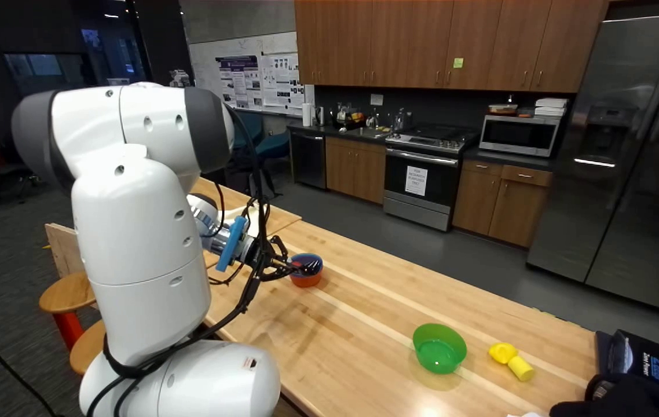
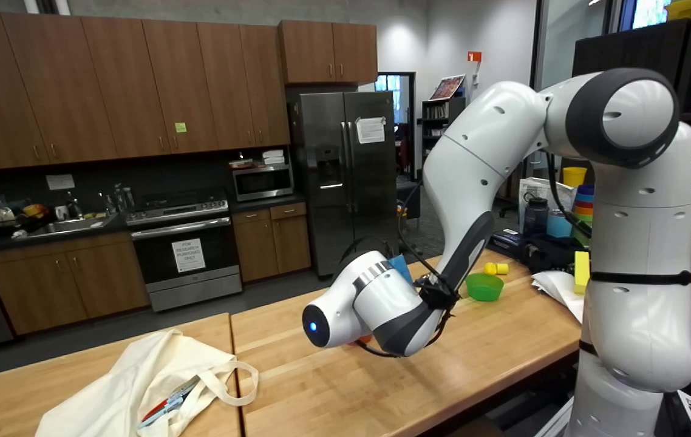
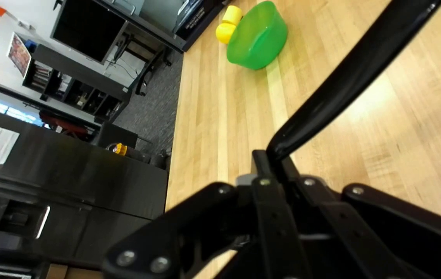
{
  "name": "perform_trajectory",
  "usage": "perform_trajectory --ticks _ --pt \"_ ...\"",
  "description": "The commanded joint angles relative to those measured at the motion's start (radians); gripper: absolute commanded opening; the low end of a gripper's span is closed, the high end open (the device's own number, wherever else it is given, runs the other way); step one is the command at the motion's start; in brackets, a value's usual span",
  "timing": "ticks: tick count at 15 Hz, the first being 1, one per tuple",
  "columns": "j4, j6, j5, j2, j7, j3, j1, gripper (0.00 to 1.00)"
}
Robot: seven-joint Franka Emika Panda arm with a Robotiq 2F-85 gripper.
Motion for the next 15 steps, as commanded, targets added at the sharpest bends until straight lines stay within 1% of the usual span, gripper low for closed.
perform_trajectory --ticks 1,4,7,9,15 --pt "0.0 0.046 0.074 -0.024 0.146 -0.009 -0.012 0.02" --pt "-0.015 0.109 0.099 -0.039 0.287 -0.015 -0.017 0.02" --pt "-0.026 0.166 0.091 -0.045 0.406 -0.02 -0.021 0.02" --pt "-0.032 0.186 0.083 -0.047 0.45 -0.021 -0.022 0.02" --pt "-0.05 0.223 0.057 -0.055 0.507 -0.02 -0.022 0.02"
